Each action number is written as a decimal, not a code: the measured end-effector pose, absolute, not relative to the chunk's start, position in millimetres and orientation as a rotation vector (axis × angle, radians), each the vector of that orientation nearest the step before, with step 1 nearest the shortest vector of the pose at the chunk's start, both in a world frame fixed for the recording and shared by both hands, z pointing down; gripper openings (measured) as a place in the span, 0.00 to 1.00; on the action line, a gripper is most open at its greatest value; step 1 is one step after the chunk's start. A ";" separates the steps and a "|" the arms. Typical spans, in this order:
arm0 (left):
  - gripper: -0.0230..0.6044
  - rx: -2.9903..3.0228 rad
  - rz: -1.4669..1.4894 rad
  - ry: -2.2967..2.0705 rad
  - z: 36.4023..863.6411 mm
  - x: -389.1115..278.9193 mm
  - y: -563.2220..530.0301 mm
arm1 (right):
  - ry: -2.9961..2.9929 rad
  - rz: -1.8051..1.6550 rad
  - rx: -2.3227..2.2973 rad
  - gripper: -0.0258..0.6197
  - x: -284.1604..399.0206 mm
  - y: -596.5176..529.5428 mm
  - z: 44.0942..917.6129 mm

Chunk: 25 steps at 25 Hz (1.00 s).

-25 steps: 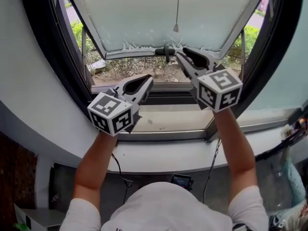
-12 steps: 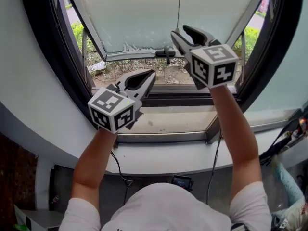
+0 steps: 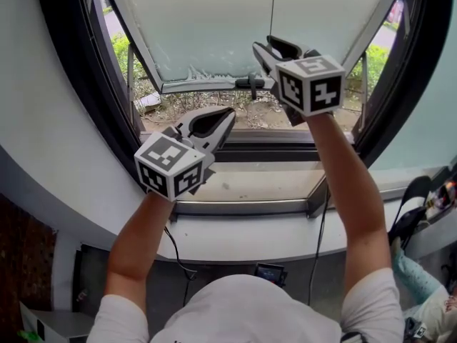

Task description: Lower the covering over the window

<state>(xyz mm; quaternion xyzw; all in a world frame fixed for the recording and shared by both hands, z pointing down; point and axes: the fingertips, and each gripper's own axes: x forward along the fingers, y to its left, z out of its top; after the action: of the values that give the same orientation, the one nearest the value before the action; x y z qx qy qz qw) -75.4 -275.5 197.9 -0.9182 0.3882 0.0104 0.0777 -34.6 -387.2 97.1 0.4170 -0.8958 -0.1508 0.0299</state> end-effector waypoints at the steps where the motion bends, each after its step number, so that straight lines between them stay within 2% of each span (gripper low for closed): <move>1: 0.06 -2.748 0.026 1.160 198.3 -75.2 -274.9 | -2.757 -0.471 1.293 0.24 -34.5 -387.6 96.5; 5: 0.06 -2.744 0.009 1.156 199.9 -74.8 -274.2 | -2.753 -0.477 1.309 0.15 -33.1 -387.6 94.8; 7: 0.06 -2.744 0.002 1.154 201.2 -74.5 -274.9 | -2.749 -0.482 1.317 0.14 -32.3 -388.0 94.7; 25: 0.06 -2.754 -0.044 1.138 214.3 -68.5 -274.2 | -2.504 -0.774 1.237 0.13 -39.3 -359.8 103.1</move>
<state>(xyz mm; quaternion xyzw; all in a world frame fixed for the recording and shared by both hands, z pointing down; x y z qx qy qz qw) -68.5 -274.2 214.3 -0.9211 0.3805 -0.0147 0.0807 -39.3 -359.8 103.1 0.4238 -0.8575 -0.2651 0.1214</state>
